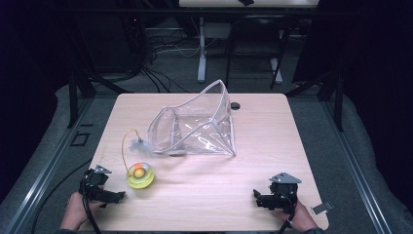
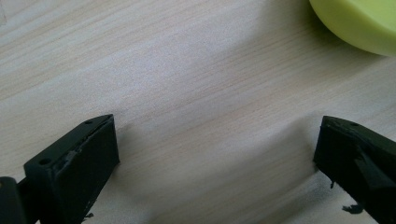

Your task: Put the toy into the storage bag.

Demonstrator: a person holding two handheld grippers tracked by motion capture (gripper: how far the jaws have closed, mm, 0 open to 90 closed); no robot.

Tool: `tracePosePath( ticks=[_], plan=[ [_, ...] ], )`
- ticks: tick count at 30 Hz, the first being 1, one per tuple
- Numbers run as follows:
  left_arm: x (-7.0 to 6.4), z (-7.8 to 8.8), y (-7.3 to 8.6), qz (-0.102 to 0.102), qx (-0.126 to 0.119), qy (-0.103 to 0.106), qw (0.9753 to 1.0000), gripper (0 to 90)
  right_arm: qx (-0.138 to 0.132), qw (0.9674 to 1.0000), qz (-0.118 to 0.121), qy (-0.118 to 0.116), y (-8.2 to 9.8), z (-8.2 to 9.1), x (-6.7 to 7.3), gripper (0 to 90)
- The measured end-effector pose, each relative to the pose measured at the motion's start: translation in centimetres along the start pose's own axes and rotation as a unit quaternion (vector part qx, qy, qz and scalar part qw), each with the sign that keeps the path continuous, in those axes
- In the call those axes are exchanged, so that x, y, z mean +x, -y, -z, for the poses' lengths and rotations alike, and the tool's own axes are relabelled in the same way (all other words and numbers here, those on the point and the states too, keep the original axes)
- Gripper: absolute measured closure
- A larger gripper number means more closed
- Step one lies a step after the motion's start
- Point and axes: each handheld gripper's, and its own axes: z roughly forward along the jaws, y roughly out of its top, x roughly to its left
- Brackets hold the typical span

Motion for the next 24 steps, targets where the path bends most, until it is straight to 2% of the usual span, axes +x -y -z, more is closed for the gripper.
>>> tracePosePath(
  ticks=[3,6,8,13,19,24],
  plan=[
    [0.0,0.0,0.0,0.002,0.001,0.0,1.0,0.0,0.0,1.0,0.0,0.0,0.0,0.0,0.0,0.0],
    [0.0,0.1,-0.3,-0.001,0.016,-0.003,0.9999,0.0,0.0,1.0,0.0,-0.001,0.0,0.0,0.0,0.0],
    [-0.1,0.1,-0.3,-0.002,0.017,-0.006,0.9998,0.0,0.0,1.0,0.0,0.0,0.0,0.0,0.0,0.0],
    [0.0,1.2,-0.4,0.007,-0.014,-0.006,0.9999,0.0,0.0,1.0,0.001,-0.001,0.0,0.0,0.0,0.0],
    [-0.2,1.8,-0.6,0.007,-0.025,0.003,0.9997,0.0,-0.001,1.0,0.001,-0.002,0.0,0.0,0.0,0.0],
    [-0.4,2.7,-0.7,0.012,-0.05,0.01,0.9986,0.0,-0.001,1.0,0.001,-0.002,0.0,0.0,0.0,0.0]
  ],
)
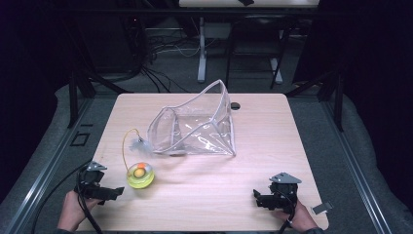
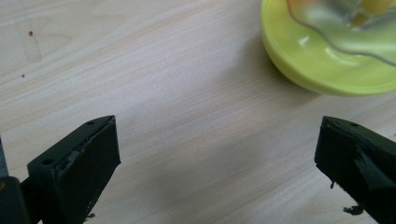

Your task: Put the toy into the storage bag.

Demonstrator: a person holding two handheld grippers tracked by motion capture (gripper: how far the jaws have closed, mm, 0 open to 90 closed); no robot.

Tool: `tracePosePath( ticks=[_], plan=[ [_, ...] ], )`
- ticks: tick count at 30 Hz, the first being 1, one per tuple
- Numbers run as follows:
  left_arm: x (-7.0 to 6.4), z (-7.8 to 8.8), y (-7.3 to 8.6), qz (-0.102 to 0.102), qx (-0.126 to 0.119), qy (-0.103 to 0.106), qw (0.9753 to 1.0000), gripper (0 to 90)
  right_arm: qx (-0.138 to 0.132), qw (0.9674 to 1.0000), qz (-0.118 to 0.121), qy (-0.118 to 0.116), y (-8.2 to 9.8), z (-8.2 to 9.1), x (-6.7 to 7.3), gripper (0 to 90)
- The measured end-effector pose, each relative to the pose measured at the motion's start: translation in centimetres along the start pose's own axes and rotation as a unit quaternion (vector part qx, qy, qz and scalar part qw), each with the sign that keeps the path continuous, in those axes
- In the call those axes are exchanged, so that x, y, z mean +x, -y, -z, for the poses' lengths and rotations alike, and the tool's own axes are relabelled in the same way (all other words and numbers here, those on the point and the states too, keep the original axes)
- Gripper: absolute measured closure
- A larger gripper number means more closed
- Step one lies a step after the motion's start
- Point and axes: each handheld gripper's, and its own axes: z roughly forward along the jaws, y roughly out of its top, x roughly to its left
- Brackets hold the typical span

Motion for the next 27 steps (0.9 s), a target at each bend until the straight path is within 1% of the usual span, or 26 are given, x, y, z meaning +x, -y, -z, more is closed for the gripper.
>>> tracePosePath(
  ticks=[1,2,4,6,7,8,10,11,12,13,14,15,18,19,20,22,23,24,26,27],
  plan=[
    [-0.1,0.3,0.0,-0.002,-0.001,0.004,1.0,0.0,0.0,1.0,0.0,0.0,0.0,0.0,0.0,0.0],
    [-0.1,0.3,0.0,-0.002,-0.001,0.004,1.0,0.0,0.0,1.0,0.0,0.0,0.0,0.0,0.0,0.0],
    [-0.2,0.5,-0.1,-0.01,-0.006,0.0,0.9999,0.0,0.0,1.0,0.0,0.0,0.0,0.0,0.0,0.0],
    [-0.5,0.7,-0.3,-0.011,-0.015,0.004,0.9998,0.0,0.0,1.0,0.0,0.001,0.0,0.0,0.0,0.0],
    [-0.6,0.9,-0.4,-0.011,-0.021,0.011,0.9996,0.0,0.0,1.0,0.0,0.001,0.0,0.0,0.0,0.0],
    [-0.8,1.0,-0.7,-0.018,-0.025,0.016,0.9994,0.0,0.0,1.0,0.0,0.0,0.0,0.0,0.0,0.0],
    [-1.2,1.4,-1.2,-0.028,-0.034,0.009,0.999,0.0,0.001,1.0,0.001,0.0,0.0,0.0,0.0,0.0],
    [-1.4,1.7,-1.7,-0.031,-0.04,0.015,0.9986,0.0,0.001,1.0,0.001,0.0,0.0,0.0,0.0,0.0],
    [-1.4,1.7,-1.7,-0.031,-0.04,0.015,0.9986,0.0,0.001,1.0,0.001,0.0,0.0,0.0,0.0,0.0],
    [-1.5,1.9,-2.0,-0.034,-0.046,0.016,0.9983,0.0,0.001,1.0,0.001,0.0,0.0,0.0,0.0,0.0],
    [-1.5,1.9,-2.0,-0.034,-0.046,0.016,0.9983,0.0,0.001,1.0,0.001,0.0,0.0,0.0,0.0,0.0],
    [-1.6,1.9,-2.0,-0.033,-0.051,0.015,0.998,0.0,0.001,1.0,0.001,0.0,0.0,0.0,0.0,0.0],
    [-1.6,2.3,-2.1,-0.039,-0.056,0.017,0.9976,0.0,0.001,1.0,-0.001,0.001,0.0,0.0,0.0,0.0],
    [-1.6,2.6,-2.2,-0.04,-0.064,0.018,0.997,0.0,0.001,1.0,-0.001,0.001,0.0,0.1,0.1,0.0],
    [-1.6,2.6,-2.2,-0.04,-0.064,0.018,0.997,0.0,-0.001,1.0,0.0,0.002,0.1,0.1,0.1,0.0],
    [-1.6,2.9,-2.3,-0.038,-0.072,0.016,0.9966,0.0,-0.001,1.0,0.0,0.001,0.1,0.1,0.1,0.0],
    [-1.5,3.1,-2.4,-0.043,-0.069,0.016,0.9966,0.0,-0.001,1.0,0.0,0.001,0.1,0.1,0.1,0.0],
    [-1.5,3.1,-2.7,-0.04,-0.067,0.01,0.9969,0.0,-0.002,1.0,0.0,0.001,0.1,0.1,0.1,0.0],
    [-1.5,3.1,-2.9,-0.04,-0.067,0.008,0.9969,0.0,-0.001,1.0,0.0,0.001,0.1,0.1,0.1,0.0],
    [-1.6,3.5,-3.3,-0.043,-0.073,0.014,0.9963,0.0,-0.002,1.0,0.0,0.001,0.1,0.1,0.1,0.0]
  ],
)
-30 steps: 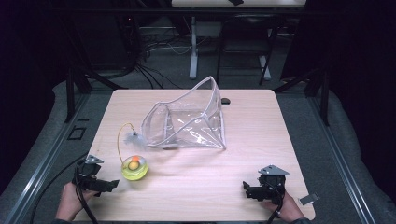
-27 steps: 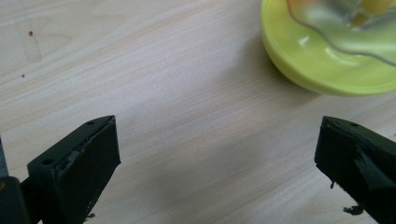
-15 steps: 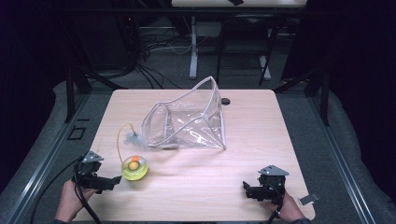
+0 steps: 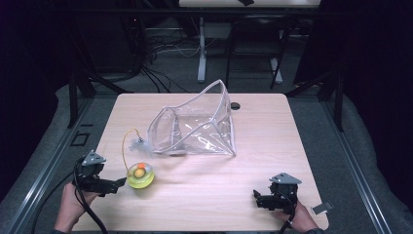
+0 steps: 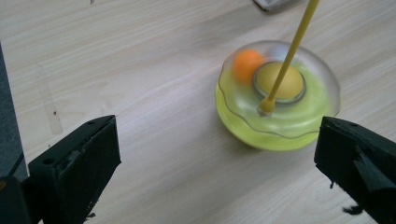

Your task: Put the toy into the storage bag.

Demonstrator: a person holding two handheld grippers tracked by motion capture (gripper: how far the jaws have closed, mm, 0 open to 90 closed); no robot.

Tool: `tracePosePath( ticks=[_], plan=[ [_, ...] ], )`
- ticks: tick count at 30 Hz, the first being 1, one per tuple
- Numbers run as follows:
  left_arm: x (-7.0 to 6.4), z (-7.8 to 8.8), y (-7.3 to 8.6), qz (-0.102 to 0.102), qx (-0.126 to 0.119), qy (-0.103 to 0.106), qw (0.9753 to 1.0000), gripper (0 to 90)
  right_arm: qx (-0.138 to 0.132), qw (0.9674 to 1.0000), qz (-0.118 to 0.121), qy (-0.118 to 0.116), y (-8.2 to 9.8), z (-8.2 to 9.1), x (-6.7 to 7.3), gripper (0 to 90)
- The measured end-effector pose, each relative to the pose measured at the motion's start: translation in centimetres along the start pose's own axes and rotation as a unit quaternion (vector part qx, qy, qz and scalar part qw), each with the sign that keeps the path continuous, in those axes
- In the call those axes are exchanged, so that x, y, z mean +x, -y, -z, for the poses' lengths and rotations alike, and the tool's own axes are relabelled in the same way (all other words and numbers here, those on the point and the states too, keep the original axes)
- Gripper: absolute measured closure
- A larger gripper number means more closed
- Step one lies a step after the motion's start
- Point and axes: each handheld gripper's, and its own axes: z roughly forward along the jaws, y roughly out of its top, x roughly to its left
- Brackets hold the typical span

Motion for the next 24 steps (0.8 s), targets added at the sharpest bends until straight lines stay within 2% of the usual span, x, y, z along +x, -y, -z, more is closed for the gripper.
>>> tracePosePath(
  ticks=[5,9,11,12,15,18,24],
  plan=[
    [-0.1,0.5,-0.8,-0.005,-0.009,-0.002,0.9999,0.0,0.0,1.0,0.0,0.0,0.0,0.0,0.0,0.0],
    [0.5,1.1,-1.3,0.003,-0.02,0.0,0.9998,0.0,0.0,1.0,0.0,0.0,0.0,0.0,0.0,0.0],
    [0.7,1.4,-1.8,0.005,-0.031,0.006,0.9995,0.0,0.0,1.0,0.0,0.0,0.0,0.0,0.0,0.0],
    [0.7,1.8,-2.4,-0.003,-0.045,0.014,0.9989,0.0,0.0,1.0,0.0,0.0,0.0,0.0,0.0,0.0],
    [0.6,1.9,-3.0,-0.011,-0.048,0.017,0.9986,0.0,0.0,1.0,0.0,0.0,0.0,0.0,0.0,0.0],
    [0.5,1.9,-3.7,-0.009,-0.047,0.016,0.9987,0.0,0.0,1.0,0.0,0.0,0.0,0.0,0.0,0.0],
    [0.1,1.7,-4.8,-0.01,-0.045,0.027,0.9985,0.0,0.0,1.0,0.0,0.0,0.0,0.0,0.0,0.0]
  ],
)
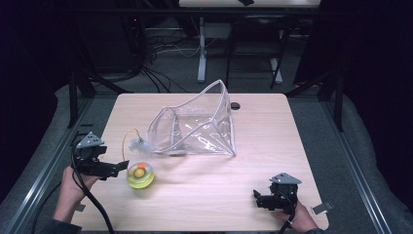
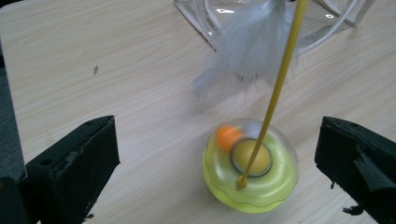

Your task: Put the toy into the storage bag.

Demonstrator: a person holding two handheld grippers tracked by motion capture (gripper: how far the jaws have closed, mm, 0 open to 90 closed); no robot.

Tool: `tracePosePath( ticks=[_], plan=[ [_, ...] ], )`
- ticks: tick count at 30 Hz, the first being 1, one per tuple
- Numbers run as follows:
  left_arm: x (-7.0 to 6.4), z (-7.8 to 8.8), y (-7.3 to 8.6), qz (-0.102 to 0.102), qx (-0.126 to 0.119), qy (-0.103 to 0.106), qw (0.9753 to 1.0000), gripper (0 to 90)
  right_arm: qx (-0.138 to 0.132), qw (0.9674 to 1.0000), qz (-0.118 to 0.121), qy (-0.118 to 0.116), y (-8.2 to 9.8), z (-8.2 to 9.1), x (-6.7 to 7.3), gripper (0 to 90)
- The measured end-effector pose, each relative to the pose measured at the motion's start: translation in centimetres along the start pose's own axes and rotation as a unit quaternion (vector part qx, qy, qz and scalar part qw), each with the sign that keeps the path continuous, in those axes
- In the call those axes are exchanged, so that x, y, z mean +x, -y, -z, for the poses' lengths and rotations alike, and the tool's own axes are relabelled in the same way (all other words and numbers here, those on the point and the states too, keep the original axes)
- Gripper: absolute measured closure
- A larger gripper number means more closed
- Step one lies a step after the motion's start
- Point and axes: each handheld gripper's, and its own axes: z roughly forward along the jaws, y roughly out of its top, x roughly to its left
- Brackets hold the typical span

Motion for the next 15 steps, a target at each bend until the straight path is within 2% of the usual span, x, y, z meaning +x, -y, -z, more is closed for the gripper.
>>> tracePosePath(
  ticks=[5,7,10,13,15],
  plan=[
    [-0.2,-0.1,-0.9,-0.003,-0.007,0.006,1.0,0.0,0.0,1.0,0.0,0.0,0.0,0.0,0.0,0.0],
    [-0.5,-0.2,-1.7,-0.012,-0.006,-0.002,0.9999,0.0,0.0,1.0,0.0,0.0,0.0,0.0,0.0,0.0],
    [-0.7,-0.2,-2.1,-0.018,-0.005,0.0,0.9998,0.1,0.0,1.0,0.0,0.0,0.0,0.0,0.0,0.0],
    [-0.9,-0.1,-2.7,-0.026,-0.006,0.004,0.9996,6.8,0.0,1.0,0.0,0.0,0.0,0.0,0.0,0.0],
    [-0.9,0.1,-3.1,-0.028,-0.011,0.003,0.9995,15.8,0.0,1.0,0.0,0.0,0.0,0.0,0.0,0.0]
  ],
)
